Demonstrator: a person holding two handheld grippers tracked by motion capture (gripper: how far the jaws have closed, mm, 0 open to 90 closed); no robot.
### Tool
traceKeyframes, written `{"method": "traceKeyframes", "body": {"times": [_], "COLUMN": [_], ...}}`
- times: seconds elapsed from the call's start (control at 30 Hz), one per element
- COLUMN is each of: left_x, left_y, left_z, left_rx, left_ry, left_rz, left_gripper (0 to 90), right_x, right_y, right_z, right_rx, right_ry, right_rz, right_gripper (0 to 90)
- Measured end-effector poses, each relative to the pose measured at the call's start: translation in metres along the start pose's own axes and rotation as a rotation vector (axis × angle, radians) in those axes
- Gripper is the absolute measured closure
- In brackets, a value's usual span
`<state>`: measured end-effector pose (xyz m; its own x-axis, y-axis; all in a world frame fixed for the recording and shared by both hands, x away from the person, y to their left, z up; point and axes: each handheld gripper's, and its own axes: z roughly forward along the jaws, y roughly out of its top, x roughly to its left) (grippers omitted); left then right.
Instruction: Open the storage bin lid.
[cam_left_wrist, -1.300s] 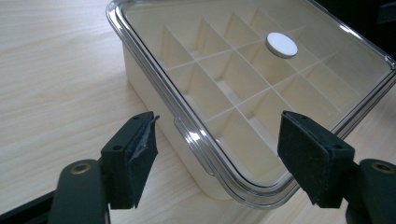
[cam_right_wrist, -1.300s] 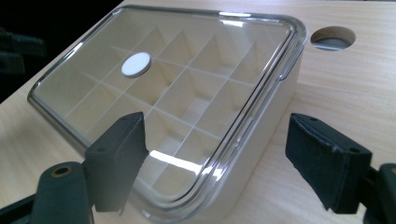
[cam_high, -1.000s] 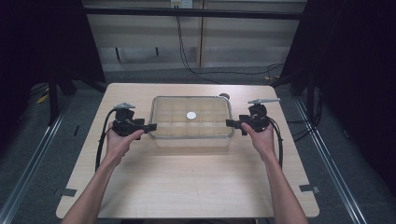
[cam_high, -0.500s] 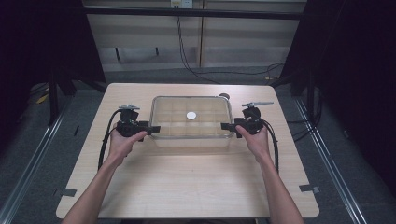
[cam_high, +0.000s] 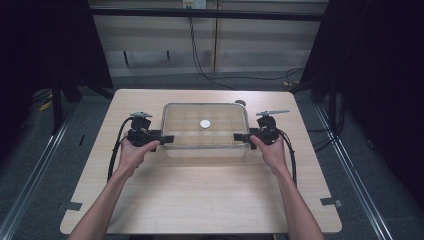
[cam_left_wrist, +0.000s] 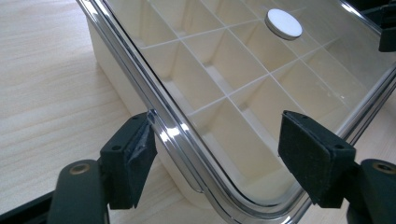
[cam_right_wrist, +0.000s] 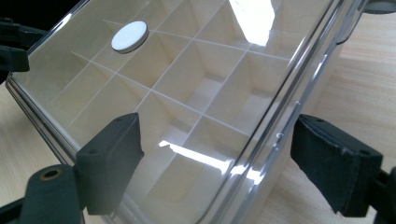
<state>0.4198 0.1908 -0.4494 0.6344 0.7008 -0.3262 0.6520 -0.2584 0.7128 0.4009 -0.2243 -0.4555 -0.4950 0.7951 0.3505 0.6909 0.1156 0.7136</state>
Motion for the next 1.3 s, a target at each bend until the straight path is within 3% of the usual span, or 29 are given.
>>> {"method": "traceKeyframes", "body": {"times": [0.43, 0.57, 0.7, 1.17, 1.3], "left_x": [-0.0019, -0.0005, 0.0000, -0.0026, -0.0043], "left_y": [0.0022, 0.0027, 0.0033, 0.0033, 0.0030], "left_z": [0.0021, 0.0002, -0.0031, -0.0054, -0.0065], "left_rx": [0.014, 0.012, -0.008, -0.019, -0.023], "left_ry": [0.011, 0.013, -0.008, 0.002, 0.007], "left_rz": [0.001, -0.001, -0.015, -0.007, 0.006], "left_gripper": [25.3, 28.2, 33.0, 33.9, 37.9], "right_x": [-0.0014, -0.0038, -0.0007, 0.0002, 0.0020], "right_y": [0.0003, -0.0001, 0.0012, 0.0009, 0.0019], "right_z": [0.0031, 0.0022, 0.0001, -0.0016, -0.0048], "right_rx": [0.004, 0.000, -0.003, -0.006, -0.029], "right_ry": [0.007, 0.020, -0.004, -0.014, -0.057], "right_rz": [0.011, 0.014, -0.007, 0.005, -0.016], "right_gripper": [13.8, 15.7, 17.4, 19.7, 23.6]}}
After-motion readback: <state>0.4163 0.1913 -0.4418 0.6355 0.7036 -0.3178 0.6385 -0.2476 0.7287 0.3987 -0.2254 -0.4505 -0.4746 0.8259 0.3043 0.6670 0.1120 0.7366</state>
